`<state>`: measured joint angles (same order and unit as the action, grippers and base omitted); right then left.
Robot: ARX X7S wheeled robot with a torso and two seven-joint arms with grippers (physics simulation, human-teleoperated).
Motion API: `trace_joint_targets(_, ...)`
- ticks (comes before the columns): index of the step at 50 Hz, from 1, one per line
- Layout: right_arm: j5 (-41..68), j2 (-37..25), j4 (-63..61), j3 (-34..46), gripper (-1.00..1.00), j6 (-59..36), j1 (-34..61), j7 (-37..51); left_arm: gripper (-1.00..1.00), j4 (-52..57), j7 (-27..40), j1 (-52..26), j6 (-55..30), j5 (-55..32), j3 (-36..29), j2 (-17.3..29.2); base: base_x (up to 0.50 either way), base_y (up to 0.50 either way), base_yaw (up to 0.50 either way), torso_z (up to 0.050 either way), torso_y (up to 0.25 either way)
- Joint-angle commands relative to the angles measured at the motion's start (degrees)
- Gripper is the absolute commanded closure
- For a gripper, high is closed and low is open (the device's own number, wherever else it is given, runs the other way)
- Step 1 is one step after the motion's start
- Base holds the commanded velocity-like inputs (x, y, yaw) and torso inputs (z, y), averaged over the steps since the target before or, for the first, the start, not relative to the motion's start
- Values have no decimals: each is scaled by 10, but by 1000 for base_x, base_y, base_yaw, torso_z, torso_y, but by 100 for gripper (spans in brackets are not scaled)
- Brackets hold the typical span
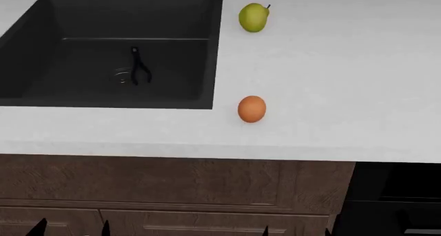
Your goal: Pick the egg from the counter and place it in the sink
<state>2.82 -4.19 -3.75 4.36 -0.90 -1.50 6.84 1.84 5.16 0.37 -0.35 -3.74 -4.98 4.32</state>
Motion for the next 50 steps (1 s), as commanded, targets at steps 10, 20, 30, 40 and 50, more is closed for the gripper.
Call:
trace_joint_targets(10,-9,-23,-81,18,-100,-33,-8,29,-100,54,22,3,-20,2,-17,24,0,0,0,0,0)
trace_joint_targets(20,-8,-34,-125,24,-100,-48,-5,35,-100,79,35,-11,-41,7,-24,30,0,0,0,0,0)
trace_joint_targets(30,-5,-42,-145,25,-100,-60,0,41,-100,85,43,-27,-51,16,-33,37,0,0,0,0,0)
trace_joint_targets(40,1,-56,-199,20,-100,-122,15,45,-100,103,48,-53,-102,7,-28,46,0,0,0,0,0)
trace_joint_targets(50,15,-71,-265,6,-100,-249,47,50,-100,132,58,-94,-189,-19,-10,47,0,0,0,0,0)
